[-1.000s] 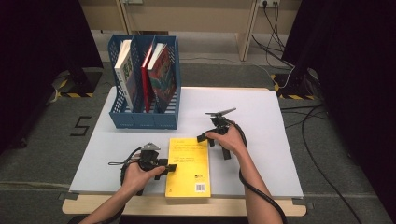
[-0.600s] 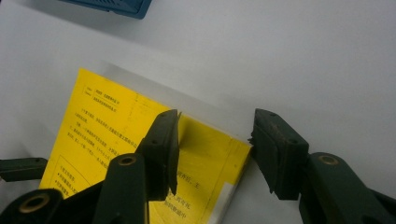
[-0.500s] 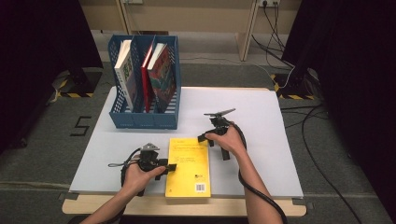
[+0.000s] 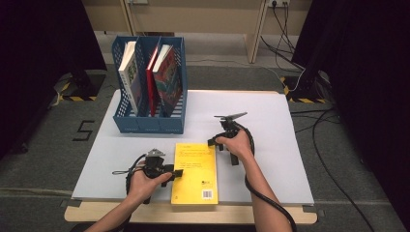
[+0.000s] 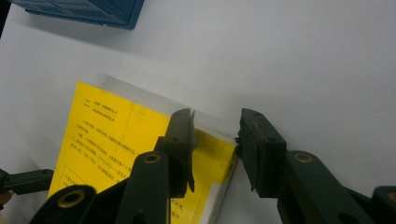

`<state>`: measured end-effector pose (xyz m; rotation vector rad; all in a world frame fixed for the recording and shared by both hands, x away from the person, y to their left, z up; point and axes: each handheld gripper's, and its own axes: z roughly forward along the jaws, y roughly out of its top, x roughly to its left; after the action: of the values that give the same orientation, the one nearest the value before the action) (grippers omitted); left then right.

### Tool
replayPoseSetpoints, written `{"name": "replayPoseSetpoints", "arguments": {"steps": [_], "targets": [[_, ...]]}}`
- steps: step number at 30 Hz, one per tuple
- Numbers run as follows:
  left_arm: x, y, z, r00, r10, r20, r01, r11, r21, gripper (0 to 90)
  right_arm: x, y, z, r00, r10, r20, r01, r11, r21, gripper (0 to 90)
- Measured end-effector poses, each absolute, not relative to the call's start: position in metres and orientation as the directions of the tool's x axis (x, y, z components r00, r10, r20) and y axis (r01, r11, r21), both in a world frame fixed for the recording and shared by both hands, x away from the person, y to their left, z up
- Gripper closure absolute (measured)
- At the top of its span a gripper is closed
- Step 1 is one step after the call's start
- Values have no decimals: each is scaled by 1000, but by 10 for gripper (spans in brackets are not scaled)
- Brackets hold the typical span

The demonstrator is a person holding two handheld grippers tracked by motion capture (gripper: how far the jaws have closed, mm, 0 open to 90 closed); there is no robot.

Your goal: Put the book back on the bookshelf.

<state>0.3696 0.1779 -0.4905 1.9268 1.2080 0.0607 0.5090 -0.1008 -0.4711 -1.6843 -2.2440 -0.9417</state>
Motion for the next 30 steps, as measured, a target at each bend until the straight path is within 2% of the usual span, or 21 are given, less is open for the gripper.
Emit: {"name": "replayPoseSetpoints", "arguments": {"steps": [10, 17, 24, 30], "targets": [[375, 175, -490, 525, 764, -374, 726, -174, 665, 485, 509, -106, -458, -325, 801, 502, 915, 131, 383, 713], [392, 166, -490, 530, 759, -377, 728, -180, 662, 495, 513, -114, -443, -328, 821, 468, 900, 120, 419, 714], [393, 165, -492, 530, 756, -383, 722, -166, 672, 502, 511, -119, -443, -323, 810, 489, 903, 110, 415, 665], [392, 165, -493, 533, 753, -387, 717, -159, 679, 513, 511, -119, -453, -294, 836, 462, 925, 128, 358, 622]]}}
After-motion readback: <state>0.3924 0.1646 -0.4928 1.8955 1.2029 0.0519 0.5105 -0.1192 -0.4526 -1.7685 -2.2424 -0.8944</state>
